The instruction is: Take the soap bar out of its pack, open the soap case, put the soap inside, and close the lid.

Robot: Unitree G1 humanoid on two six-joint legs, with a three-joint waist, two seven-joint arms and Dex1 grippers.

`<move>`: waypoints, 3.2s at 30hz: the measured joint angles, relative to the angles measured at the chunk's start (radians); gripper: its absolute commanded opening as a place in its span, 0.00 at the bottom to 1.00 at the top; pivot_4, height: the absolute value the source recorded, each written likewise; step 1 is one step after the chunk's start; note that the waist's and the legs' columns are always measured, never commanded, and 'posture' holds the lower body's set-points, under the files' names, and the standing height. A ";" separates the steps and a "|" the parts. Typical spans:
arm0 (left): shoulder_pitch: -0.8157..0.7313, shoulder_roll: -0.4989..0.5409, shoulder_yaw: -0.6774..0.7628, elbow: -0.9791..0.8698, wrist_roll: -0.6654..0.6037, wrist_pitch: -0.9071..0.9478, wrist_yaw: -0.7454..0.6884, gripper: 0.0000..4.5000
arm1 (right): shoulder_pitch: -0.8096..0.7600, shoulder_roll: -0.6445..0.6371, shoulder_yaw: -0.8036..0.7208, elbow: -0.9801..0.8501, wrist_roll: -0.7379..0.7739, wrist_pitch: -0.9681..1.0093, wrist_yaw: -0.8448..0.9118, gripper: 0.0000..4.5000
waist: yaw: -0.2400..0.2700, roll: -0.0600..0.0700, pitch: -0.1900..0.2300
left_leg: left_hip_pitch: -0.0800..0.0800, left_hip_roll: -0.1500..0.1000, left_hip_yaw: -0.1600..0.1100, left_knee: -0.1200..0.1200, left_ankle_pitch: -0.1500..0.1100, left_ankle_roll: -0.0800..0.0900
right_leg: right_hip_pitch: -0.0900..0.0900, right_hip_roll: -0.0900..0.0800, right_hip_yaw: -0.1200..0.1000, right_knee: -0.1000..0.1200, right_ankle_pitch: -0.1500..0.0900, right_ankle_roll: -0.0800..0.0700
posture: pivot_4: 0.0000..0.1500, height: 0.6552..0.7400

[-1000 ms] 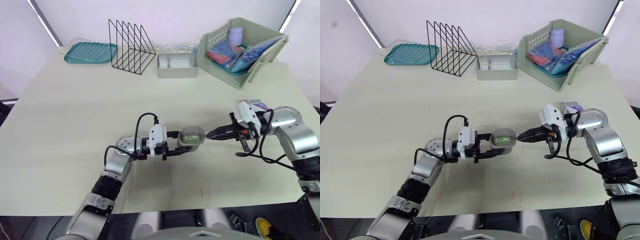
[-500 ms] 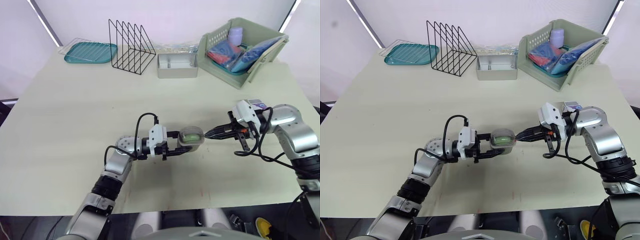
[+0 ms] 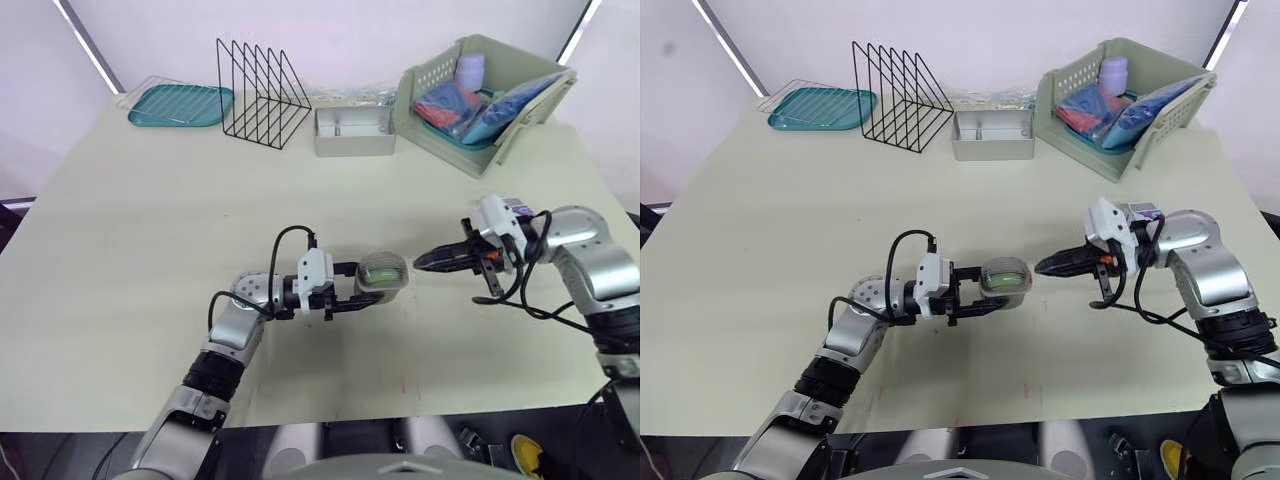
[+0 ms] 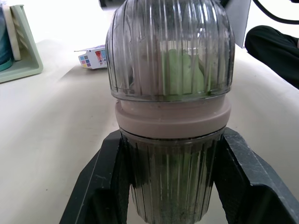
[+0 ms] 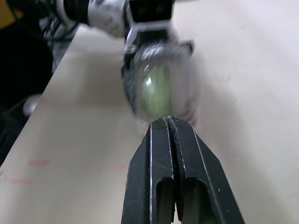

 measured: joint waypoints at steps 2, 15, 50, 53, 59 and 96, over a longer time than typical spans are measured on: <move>0.000 -0.001 -0.001 0.000 0.000 0.000 0.000 0.42 | -0.014 0.006 -0.004 -0.013 0.019 0.023 -0.014 0.01 | 0.001 0.000 0.000 | 0.000 0.000 0.000 0.000 0.000 0.000 | 0.000 0.000 0.000 0.000 0.000 0.000 | 1.00 1.00; 0.000 -0.001 0.000 0.000 0.001 0.000 0.001 0.42 | -0.001 0.049 0.049 -0.118 0.053 0.120 -0.071 0.01 | 0.001 0.000 0.000 | 0.000 0.000 0.000 0.000 0.000 0.000 | 0.000 0.000 0.000 0.000 0.000 0.000 | 1.00 1.00; 0.007 0.000 -0.001 -0.006 0.009 0.005 0.017 0.42 | -0.015 0.049 0.132 -0.096 -0.058 0.063 -0.078 0.01 | 0.000 0.000 -0.002 | 0.009 0.000 0.000 -0.001 0.000 0.000 | 0.008 0.000 0.000 0.000 0.000 0.000 | 1.00 1.00; 0.008 0.001 -0.001 -0.006 0.011 0.006 0.019 0.42 | -0.016 0.050 0.135 -0.093 -0.061 0.062 -0.079 0.01 | -0.001 0.000 -0.002 | 0.014 0.000 0.001 -0.004 0.000 0.000 | 0.013 0.000 0.000 -0.002 -0.001 0.000 | 1.00 1.00; 0.010 0.003 0.000 -0.005 0.008 0.008 0.022 0.42 | -0.008 0.088 0.111 -0.076 -0.049 0.051 -0.094 0.01 | -0.003 0.000 -0.001 | 0.014 0.001 0.000 -0.004 0.000 0.000 | 0.013 0.000 0.000 -0.002 -0.001 0.000 | 1.00 1.00; -0.030 0.098 0.142 -0.341 -0.487 1.294 0.305 0.42 | 0.200 0.043 0.001 -0.014 0.030 -0.210 0.021 0.98 | -0.003 -0.001 0.007 | 0.010 0.000 -0.003 -0.004 0.000 0.000 | 0.010 0.000 0.000 -0.002 -0.001 0.000 | 1.00 1.00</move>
